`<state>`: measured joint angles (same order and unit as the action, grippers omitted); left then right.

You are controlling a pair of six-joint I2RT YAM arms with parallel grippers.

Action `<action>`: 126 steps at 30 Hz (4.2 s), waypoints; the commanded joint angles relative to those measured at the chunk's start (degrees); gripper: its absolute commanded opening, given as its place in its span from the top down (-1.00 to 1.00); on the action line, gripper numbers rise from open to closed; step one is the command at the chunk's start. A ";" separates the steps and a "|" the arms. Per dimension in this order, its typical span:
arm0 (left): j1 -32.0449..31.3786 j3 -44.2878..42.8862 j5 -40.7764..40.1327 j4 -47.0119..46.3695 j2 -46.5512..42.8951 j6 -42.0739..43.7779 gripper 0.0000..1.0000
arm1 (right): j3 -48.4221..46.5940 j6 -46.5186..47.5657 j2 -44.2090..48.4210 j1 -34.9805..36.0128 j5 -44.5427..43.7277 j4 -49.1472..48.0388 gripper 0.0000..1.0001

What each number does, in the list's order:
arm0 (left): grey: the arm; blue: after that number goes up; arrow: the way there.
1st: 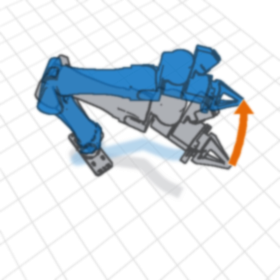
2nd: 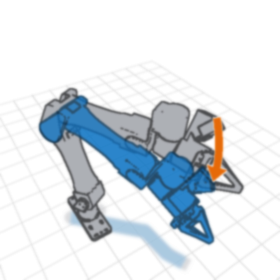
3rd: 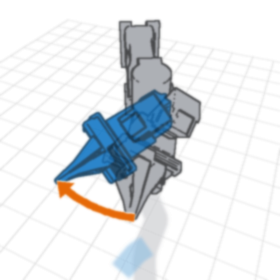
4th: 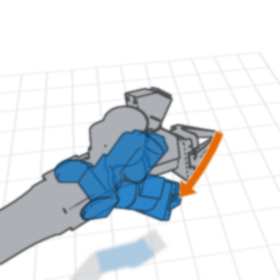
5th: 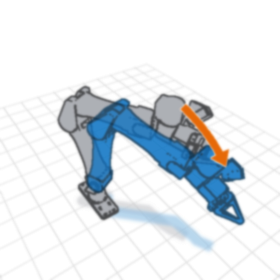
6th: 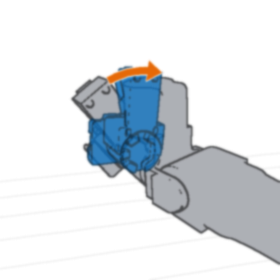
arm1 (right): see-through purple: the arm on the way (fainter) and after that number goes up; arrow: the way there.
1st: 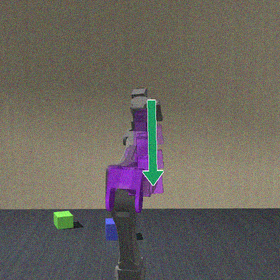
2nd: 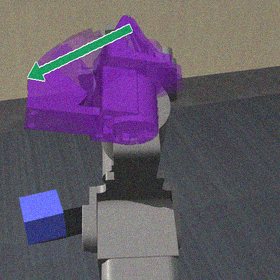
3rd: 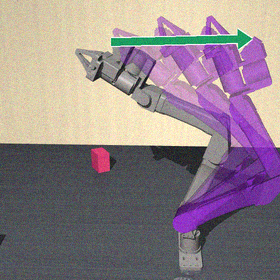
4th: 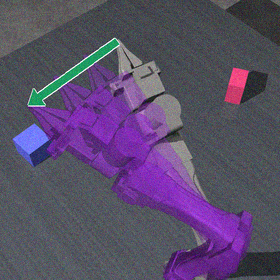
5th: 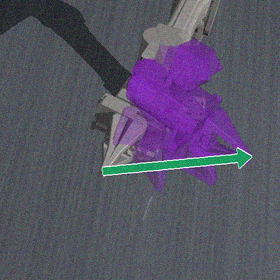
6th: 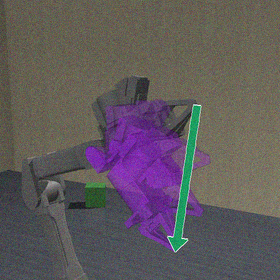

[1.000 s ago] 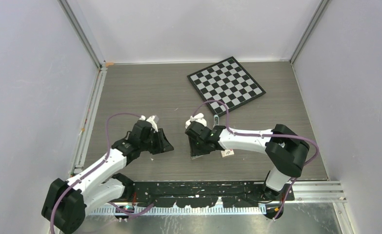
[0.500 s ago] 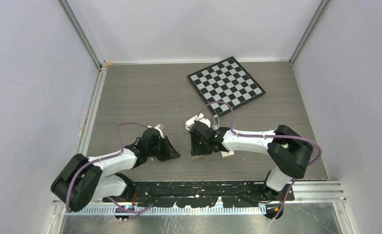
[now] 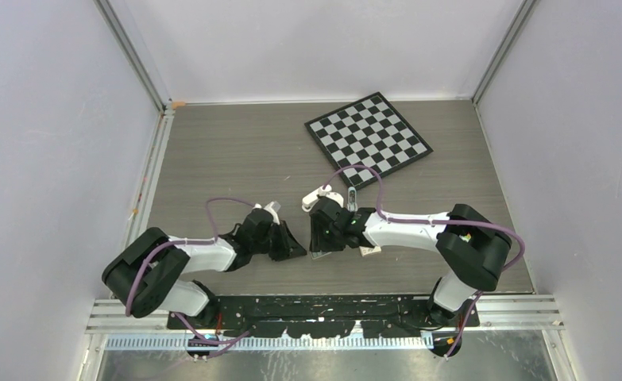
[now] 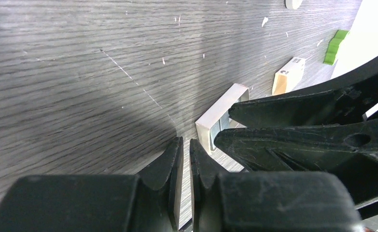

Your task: Load the staples into the stapler

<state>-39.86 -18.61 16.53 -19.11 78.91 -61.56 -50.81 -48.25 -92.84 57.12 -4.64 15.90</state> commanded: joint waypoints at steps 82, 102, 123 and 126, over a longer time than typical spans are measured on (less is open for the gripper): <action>-3.38 -1.16 -0.97 -8.66 5.50 -1.17 0.82 | 2.84 -0.91 13.54 -0.76 -5.40 0.29 0.15; -3.56 -1.10 -1.15 -8.04 4.81 -0.88 0.83 | 0.36 -0.79 4.11 -0.48 -2.12 1.52 0.28; -3.65 -1.69 -1.39 -8.04 4.92 -0.81 0.83 | 0.40 -0.55 1.30 -0.37 -1.06 0.07 0.50; -3.73 -1.47 -1.75 -8.04 4.59 -0.94 0.83 | 0.44 -0.45 1.06 -0.35 -1.13 0.09 0.58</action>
<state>-43.16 -19.07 16.45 -27.31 84.29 -63.00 -48.66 -49.25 -91.13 56.51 -5.30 16.99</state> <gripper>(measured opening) 0.085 0.228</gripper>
